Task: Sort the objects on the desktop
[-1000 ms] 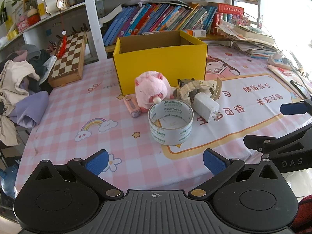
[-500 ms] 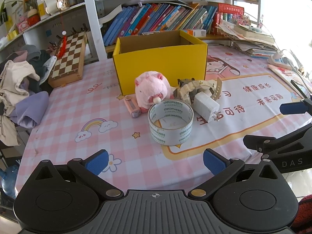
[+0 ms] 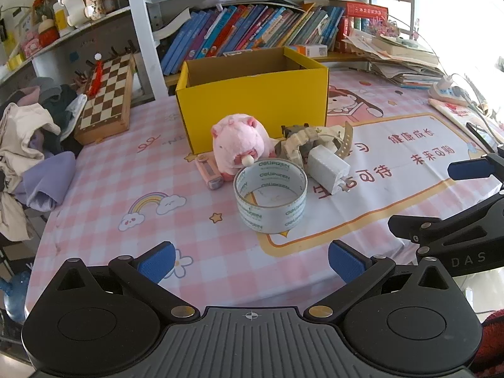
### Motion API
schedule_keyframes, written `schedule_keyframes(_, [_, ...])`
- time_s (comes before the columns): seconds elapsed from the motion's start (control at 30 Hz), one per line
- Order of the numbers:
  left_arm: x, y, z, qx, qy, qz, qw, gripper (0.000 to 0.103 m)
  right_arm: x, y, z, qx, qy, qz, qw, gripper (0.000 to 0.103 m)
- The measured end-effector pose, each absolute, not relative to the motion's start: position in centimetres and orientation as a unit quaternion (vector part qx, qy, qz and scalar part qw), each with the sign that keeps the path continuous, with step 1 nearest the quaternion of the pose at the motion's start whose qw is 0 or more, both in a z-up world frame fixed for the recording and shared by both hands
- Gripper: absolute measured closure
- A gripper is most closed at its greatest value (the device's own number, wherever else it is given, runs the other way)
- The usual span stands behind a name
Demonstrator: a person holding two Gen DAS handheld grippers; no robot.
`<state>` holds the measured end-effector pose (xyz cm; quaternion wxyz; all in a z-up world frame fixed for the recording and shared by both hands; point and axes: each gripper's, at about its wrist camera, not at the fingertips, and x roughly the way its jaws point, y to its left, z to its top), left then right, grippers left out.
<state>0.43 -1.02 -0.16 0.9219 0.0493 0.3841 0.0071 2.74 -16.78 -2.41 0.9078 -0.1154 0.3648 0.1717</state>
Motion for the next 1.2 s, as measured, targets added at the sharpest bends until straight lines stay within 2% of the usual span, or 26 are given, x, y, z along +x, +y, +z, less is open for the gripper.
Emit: schedule_keyframes(1.2, [0.58,-0.12,-0.24,0.019,0.395,-0.005,0.918,0.0,2.3,-16.17,-1.94,-0.136,0.358,0.174,0.907,0.0])
